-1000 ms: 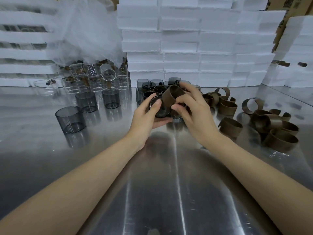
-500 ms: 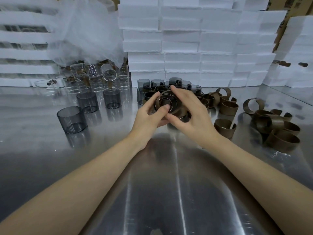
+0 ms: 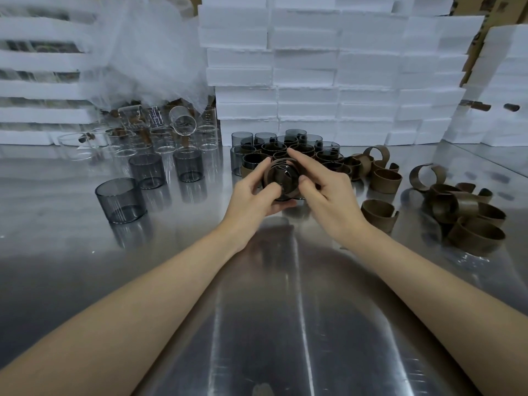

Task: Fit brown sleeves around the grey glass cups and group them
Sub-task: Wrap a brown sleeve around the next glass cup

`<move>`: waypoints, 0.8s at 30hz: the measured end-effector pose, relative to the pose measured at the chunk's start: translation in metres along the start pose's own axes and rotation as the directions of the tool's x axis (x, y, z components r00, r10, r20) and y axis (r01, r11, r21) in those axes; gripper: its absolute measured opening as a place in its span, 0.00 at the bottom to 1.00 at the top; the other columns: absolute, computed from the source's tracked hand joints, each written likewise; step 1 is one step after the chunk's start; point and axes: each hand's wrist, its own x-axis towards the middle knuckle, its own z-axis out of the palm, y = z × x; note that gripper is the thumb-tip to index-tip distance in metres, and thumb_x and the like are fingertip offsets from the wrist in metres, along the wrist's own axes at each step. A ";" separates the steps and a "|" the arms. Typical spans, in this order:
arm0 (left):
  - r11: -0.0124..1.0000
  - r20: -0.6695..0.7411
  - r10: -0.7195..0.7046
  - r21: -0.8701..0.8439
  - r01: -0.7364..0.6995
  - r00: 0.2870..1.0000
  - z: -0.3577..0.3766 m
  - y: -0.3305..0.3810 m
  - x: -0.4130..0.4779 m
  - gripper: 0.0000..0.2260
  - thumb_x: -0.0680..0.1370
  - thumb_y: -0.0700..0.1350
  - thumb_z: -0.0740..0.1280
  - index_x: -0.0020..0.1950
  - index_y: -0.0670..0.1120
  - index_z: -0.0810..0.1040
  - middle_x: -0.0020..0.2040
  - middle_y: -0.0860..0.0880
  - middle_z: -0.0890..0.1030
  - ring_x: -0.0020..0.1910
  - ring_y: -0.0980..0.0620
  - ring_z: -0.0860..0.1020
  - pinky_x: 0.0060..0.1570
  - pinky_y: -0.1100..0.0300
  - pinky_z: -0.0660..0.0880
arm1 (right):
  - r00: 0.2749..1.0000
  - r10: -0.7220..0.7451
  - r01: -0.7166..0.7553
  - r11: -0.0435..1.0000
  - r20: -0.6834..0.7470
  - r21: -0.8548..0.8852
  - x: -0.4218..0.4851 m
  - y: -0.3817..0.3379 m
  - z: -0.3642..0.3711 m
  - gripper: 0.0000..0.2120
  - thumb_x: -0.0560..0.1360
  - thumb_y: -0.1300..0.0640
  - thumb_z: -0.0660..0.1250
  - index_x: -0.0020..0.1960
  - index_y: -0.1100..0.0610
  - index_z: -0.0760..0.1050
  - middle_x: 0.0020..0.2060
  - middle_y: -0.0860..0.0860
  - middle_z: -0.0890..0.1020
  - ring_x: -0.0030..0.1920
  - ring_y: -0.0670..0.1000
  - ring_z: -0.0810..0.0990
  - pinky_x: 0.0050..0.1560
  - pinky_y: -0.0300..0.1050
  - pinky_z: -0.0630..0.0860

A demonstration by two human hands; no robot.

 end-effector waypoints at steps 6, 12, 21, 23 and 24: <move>1.000 0.009 0.027 0.004 -0.027 1.000 0.001 -0.001 -0.001 0.23 0.78 0.31 0.59 0.53 0.57 0.83 0.61 0.40 0.79 0.55 0.47 0.82 0.49 0.56 0.81 | 1.000 -0.014 0.015 0.999 0.026 -0.034 0.000 0.003 -0.001 0.24 0.77 0.67 0.57 0.72 0.54 0.70 0.39 0.43 0.81 0.36 0.37 0.77 0.40 0.25 0.68; 0.999 -0.009 0.049 -0.014 -0.049 0.999 0.002 -0.002 0.000 0.24 0.78 0.29 0.59 0.58 0.58 0.79 0.66 0.42 0.75 0.57 0.48 0.82 0.49 0.56 0.81 | 0.999 -0.027 0.031 0.995 0.039 -0.092 0.002 0.004 -0.004 0.25 0.78 0.70 0.57 0.73 0.56 0.67 0.44 0.55 0.83 0.36 0.35 0.75 0.41 0.25 0.69; 0.997 -0.049 -0.010 -0.071 0.007 0.999 -0.004 0.001 0.001 0.20 0.78 0.30 0.59 0.69 0.42 0.74 0.62 0.40 0.79 0.51 0.41 0.84 0.48 0.52 0.82 | 0.997 0.052 -0.047 0.992 -0.048 0.114 0.003 -0.004 -0.005 0.16 0.79 0.67 0.62 0.65 0.58 0.76 0.56 0.46 0.81 0.56 0.40 0.80 0.61 0.38 0.75; 0.993 -0.027 -0.002 -0.118 -0.001 1.000 -0.005 0.001 0.002 0.19 0.79 0.31 0.57 0.66 0.44 0.76 0.61 0.40 0.80 0.52 0.39 0.83 0.50 0.50 0.81 | 0.987 0.160 -0.151 0.969 -0.032 0.197 0.006 -0.005 -0.006 0.12 0.80 0.60 0.64 0.63 0.57 0.77 0.55 0.50 0.83 0.56 0.45 0.81 0.61 0.48 0.77; 0.988 -0.025 0.004 -0.152 -0.008 1.000 -0.004 0.000 0.003 0.19 0.79 0.31 0.58 0.66 0.45 0.75 0.62 0.40 0.79 0.54 0.38 0.82 0.53 0.48 0.81 | 0.977 0.212 -0.209 0.944 0.015 0.256 0.006 -0.005 -0.006 0.12 0.80 0.57 0.63 0.62 0.57 0.78 0.56 0.51 0.83 0.57 0.48 0.81 0.62 0.52 0.76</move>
